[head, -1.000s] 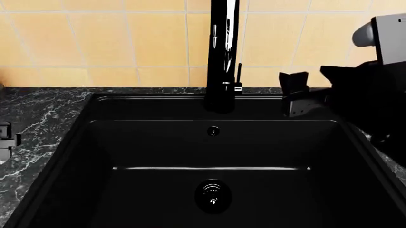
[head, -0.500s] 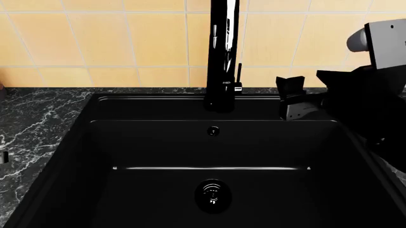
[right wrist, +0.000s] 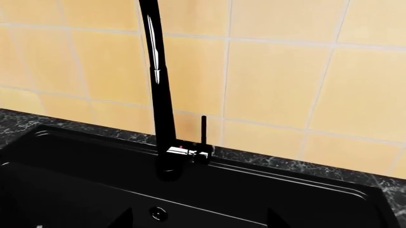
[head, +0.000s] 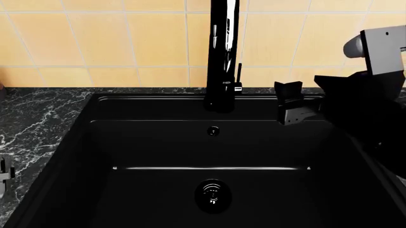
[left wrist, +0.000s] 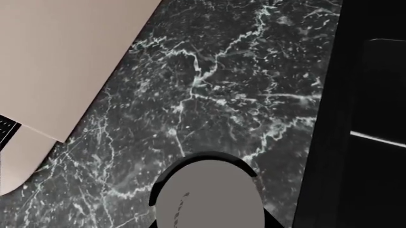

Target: Pick the cup and bowl from the sink and place them on the counter for drying.

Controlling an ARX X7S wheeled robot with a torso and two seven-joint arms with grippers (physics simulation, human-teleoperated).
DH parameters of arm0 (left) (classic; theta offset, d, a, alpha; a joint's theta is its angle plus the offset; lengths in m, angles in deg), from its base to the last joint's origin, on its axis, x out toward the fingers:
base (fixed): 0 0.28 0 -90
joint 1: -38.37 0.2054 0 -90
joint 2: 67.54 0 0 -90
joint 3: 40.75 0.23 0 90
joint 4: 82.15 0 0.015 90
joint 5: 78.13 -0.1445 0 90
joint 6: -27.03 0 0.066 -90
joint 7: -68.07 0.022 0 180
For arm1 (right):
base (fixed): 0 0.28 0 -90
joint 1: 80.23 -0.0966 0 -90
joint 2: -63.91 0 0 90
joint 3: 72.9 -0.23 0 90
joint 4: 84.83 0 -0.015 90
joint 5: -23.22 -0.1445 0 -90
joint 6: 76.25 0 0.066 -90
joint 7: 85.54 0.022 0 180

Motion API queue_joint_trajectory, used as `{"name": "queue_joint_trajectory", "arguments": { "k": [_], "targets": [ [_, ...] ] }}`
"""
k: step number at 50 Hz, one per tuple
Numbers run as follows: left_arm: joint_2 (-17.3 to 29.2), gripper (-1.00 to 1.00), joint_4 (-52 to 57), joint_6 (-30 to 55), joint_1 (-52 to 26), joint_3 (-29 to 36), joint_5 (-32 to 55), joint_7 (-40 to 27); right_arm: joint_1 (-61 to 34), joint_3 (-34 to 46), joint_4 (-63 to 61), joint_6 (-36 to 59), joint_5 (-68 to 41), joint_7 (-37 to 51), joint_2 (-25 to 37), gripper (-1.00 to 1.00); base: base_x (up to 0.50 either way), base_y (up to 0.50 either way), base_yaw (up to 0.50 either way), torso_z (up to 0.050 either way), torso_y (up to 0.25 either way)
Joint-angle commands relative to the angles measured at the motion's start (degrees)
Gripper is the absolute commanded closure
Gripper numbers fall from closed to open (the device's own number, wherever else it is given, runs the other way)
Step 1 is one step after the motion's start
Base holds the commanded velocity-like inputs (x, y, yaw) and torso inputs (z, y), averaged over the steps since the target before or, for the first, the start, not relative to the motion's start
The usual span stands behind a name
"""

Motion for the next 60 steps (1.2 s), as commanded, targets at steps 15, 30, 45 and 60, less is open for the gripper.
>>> {"name": "queue_joint_trajectory", "arguments": {
  "k": [15,30,45,60],
  "targets": [
    [0.4,-1.0,0.0,-2.0,1.3,0.1,0.0,0.5,1.1,-0.5,-0.5,-1.0,0.1,-0.5,0.4,-1.0,0.0,0.0,0.0,0.0,0.0],
    [1.1,-1.0,-0.1,-0.7,0.5,-0.6,0.5,0.9,0.5,-1.1,-1.2,-0.5,-0.6,-0.1,0.8,-1.0,0.0,0.0,0.0,0.0,0.0],
    [-0.5,-1.0,1.1,4.8,-5.4,-2.0,3.7,-4.1,0.8,-1.4,-0.9,-0.7,-0.2,-0.6,0.7,-1.0,0.0,0.0,0.0,0.0,0.0],
    [-1.6,-1.0,3.9,6.7,-9.3,-3.3,7.9,-7.5,-0.1,-1.7,-0.9,0.2,-0.4,-0.2,0.1,-1.0,0.0,0.0,0.0,0.0,0.0]
  ]
}}
